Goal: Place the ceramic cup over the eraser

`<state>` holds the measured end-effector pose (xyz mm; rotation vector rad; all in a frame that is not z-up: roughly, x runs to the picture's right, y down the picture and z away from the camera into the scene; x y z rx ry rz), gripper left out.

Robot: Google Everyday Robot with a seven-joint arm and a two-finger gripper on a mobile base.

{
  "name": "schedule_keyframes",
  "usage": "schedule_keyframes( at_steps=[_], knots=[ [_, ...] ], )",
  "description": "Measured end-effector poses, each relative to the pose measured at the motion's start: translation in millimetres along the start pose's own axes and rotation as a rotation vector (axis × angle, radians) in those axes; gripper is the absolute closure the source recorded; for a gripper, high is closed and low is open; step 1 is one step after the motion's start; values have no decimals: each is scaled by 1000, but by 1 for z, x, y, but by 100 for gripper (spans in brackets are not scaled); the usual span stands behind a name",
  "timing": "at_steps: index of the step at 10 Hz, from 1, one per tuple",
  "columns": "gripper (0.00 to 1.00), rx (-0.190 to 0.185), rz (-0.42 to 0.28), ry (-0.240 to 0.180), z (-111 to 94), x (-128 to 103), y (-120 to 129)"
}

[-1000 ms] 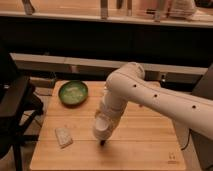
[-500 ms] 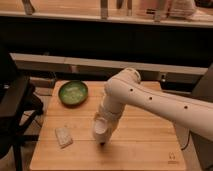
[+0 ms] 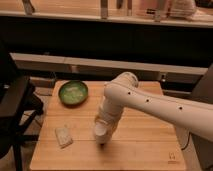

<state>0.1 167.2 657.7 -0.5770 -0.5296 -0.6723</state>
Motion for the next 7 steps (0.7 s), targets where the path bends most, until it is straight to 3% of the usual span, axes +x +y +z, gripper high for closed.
schedule_keyframes(
  at_steps=[1, 3, 5, 7],
  knots=[
    [85, -1, 2, 2, 2, 2, 0],
    [74, -2, 1, 2, 5, 3, -1],
    [54, -5, 2, 2, 12, 5, -1],
    [56, -7, 5, 2, 16, 7, -1]
  ],
)
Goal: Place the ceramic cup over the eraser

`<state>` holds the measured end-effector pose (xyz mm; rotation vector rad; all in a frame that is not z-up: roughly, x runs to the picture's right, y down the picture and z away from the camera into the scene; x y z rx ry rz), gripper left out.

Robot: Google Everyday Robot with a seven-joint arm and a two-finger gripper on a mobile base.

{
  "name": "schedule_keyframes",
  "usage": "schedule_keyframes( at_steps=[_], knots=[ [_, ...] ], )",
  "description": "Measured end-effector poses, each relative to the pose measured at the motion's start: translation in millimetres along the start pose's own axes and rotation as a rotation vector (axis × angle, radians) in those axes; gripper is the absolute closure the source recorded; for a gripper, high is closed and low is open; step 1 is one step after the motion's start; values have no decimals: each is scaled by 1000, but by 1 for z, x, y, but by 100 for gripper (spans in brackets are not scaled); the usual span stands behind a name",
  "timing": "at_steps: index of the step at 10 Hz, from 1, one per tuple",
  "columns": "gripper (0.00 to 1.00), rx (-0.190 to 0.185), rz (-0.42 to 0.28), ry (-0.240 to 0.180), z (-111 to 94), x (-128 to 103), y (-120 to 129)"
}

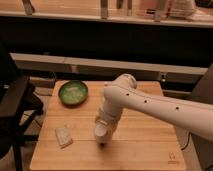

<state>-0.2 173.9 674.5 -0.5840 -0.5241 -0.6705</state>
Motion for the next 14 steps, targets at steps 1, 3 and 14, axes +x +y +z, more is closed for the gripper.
schedule_keyframes(
  at_steps=[1, 3, 14],
  knots=[
    [61, 0, 1, 1, 0, 1, 0],
    [57, 0, 4, 0, 1, 2, 1],
    [21, -3, 7, 2, 8, 12, 2]
  ],
)
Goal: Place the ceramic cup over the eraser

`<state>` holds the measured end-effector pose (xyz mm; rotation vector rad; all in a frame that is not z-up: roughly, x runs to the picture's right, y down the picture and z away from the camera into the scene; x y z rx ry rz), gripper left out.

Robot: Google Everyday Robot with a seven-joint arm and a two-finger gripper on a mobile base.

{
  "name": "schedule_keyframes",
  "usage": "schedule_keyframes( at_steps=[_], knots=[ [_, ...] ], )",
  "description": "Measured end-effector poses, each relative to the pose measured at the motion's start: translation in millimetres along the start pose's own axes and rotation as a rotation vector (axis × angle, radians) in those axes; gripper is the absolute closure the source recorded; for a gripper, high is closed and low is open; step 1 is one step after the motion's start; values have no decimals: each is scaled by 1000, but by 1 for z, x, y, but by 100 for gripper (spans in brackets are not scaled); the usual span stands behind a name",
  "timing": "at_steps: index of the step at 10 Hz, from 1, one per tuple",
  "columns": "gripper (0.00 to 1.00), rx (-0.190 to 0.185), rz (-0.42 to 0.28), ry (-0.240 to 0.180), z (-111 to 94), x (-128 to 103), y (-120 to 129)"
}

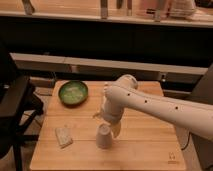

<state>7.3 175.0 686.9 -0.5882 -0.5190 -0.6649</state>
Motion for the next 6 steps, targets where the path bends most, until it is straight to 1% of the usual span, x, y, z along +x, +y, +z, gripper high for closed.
schedule_keyframes(
  at_steps=[3, 6],
  knots=[
    [20, 1, 0, 0, 0, 2, 0],
    [20, 1, 0, 1, 6, 5, 2]
  ],
)
